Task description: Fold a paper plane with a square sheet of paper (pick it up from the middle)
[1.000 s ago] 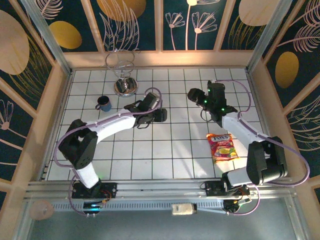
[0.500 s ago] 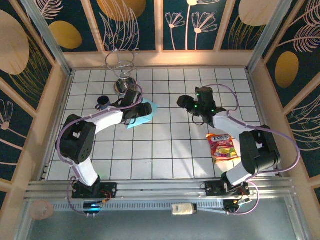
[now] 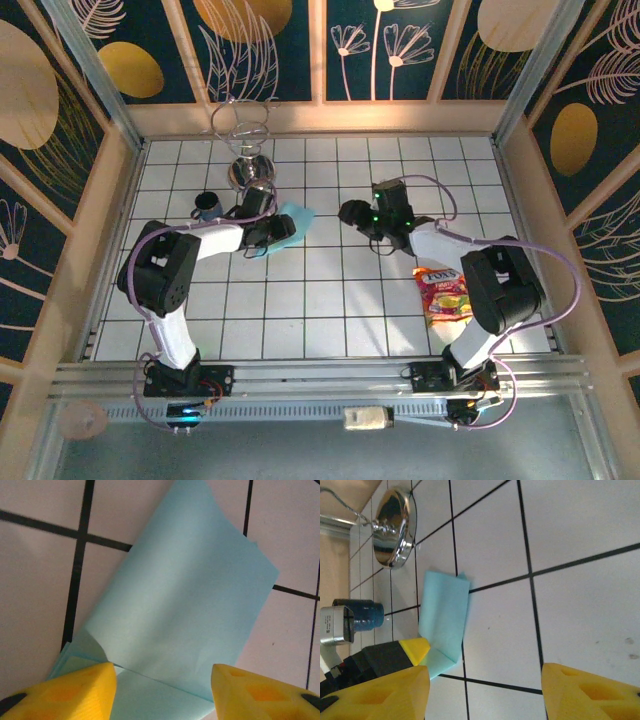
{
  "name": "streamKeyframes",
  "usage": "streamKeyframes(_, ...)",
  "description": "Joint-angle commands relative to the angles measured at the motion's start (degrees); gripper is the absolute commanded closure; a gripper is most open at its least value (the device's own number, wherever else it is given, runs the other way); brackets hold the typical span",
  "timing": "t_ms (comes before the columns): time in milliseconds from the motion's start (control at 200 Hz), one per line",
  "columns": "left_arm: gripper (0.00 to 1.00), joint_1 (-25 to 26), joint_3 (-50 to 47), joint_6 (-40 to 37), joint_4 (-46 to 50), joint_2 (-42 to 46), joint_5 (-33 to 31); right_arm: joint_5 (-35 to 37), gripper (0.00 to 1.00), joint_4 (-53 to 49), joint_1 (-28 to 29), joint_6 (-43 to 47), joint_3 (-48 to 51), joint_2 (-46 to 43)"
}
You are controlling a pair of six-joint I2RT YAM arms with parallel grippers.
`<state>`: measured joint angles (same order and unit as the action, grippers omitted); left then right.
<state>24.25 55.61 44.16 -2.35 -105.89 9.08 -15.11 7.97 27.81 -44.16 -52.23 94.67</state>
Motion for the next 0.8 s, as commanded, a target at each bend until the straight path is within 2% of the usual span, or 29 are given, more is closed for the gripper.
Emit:
streamKeyframes(0,0.52,-0.12,-5.34,6.88,-3.71,-0.85,5.94,-0.35,0.41,-0.55,1.98,-4.42,-2.20,2.12)
streamKeyframes(195,0.64,0.50,-12.48,18.47,-14.36,0.69,14.40,-0.84,0.45,-0.23,4.88,-11.82,-1.85,4.48)
streamKeyframes(385,0.66,2.33,-16.50,27.19,-20.55,4.34,16.01,-1.10,0.48,2.10,6.98,-17.97,-0.07,4.70)
streamKeyframes(470,0.66,2.52,-15.77,26.62,-20.49,5.78,16.67,-1.62,0.49,2.84,7.69,-19.29,0.20,5.17)
streamKeyframes(791,0.63,2.64,-11.90,17.01,-6.92,10.83,11.02,-2.61,0.49,3.02,8.72,-19.44,0.02,6.04)
